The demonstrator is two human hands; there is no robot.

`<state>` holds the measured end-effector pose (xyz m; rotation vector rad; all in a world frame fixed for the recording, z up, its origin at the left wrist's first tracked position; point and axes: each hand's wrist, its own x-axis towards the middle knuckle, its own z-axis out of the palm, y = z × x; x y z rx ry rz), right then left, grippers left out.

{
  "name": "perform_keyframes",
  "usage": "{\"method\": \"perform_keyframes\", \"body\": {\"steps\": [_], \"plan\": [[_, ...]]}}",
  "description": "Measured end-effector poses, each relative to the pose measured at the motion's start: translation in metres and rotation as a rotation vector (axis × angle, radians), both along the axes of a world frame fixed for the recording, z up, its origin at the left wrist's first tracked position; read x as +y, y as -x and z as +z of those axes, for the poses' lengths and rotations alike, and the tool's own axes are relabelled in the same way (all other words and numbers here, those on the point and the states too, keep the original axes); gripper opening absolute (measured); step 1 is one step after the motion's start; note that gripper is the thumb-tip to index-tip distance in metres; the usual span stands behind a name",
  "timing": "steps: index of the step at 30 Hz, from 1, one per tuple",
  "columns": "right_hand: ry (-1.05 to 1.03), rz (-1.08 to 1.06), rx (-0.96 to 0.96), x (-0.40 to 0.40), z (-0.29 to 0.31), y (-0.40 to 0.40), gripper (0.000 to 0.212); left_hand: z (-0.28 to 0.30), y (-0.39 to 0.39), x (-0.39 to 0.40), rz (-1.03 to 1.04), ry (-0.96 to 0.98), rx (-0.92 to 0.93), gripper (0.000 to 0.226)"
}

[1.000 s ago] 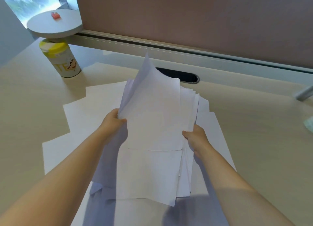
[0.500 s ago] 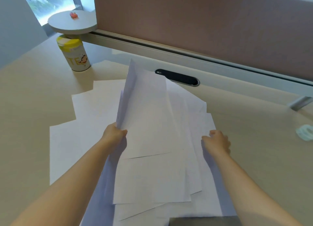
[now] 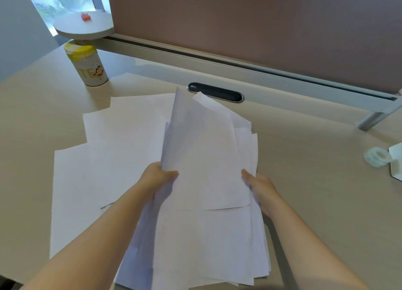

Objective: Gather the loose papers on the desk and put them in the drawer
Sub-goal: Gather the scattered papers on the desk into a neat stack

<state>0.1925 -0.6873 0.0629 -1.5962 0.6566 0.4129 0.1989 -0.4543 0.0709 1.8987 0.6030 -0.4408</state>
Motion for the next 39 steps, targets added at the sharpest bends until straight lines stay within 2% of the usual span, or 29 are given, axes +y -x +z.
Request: {"method": "perform_keyframes", "body": {"steps": [2,5,7,10,13,15,18,20,23,27,29,31,34,36,39], "plan": [[-0.054,0.003,-0.001,0.001,-0.001,0.003,0.037,0.003,0.002,-0.007,-0.049,0.006,-0.004,0.015],[0.033,-0.039,-0.058,0.003,0.004,0.002,0.034,0.012,0.005,-0.006,-0.047,0.085,-0.033,0.004],[0.065,-0.046,-0.120,0.007,0.009,-0.002,0.028,0.017,0.004,0.003,0.005,0.104,-0.097,0.001],[0.038,-0.064,-0.204,0.019,0.021,-0.014,0.031,0.024,0.002,0.020,0.133,0.125,-0.189,0.004],[0.035,-0.006,-0.240,0.040,0.035,-0.031,0.036,0.024,-0.003,0.043,0.262,0.112,-0.200,0.013],[0.016,0.076,-0.241,0.057,0.040,-0.042,0.039,0.019,-0.009,0.064,0.302,0.001,-0.143,0.013],[-0.037,0.145,-0.203,0.084,0.040,-0.058,0.039,0.012,-0.015,0.096,0.342,-0.213,0.040,0.063],[-0.037,0.196,-0.164,0.101,0.036,-0.068,0.041,0.007,-0.017,0.116,0.433,-0.290,0.097,0.076],[0.043,0.201,-0.105,0.122,0.029,-0.079,0.038,-0.007,-0.021,0.146,0.446,-0.418,0.175,0.068],[0.108,0.201,-0.044,0.134,0.023,-0.092,0.028,-0.018,-0.025,0.167,0.062,-0.623,0.189,0.036],[0.107,0.205,-0.030,0.139,0.023,-0.097,0.031,-0.023,-0.029,0.170,-0.075,-0.568,0.078,0.030],[0.098,0.203,-0.014,0.143,0.021,-0.103,0.035,-0.022,-0.031,0.171,-0.142,-0.473,-0.024,0.039],[0.080,0.207,0.029,0.153,0.017,-0.107,0.037,-0.018,-0.038,0.179,-0.016,-0.462,-0.123,0.040],[0.073,0.209,0.038,0.158,0.018,-0.108,0.035,-0.019,-0.044,0.189,0.105,-0.546,-0.149,0.039],[0.061,0.214,0.030,0.163,0.019,-0.110,0.033,-0.024,-0.052,0.208,0.262,-0.624,-0.030,0.048]]}}
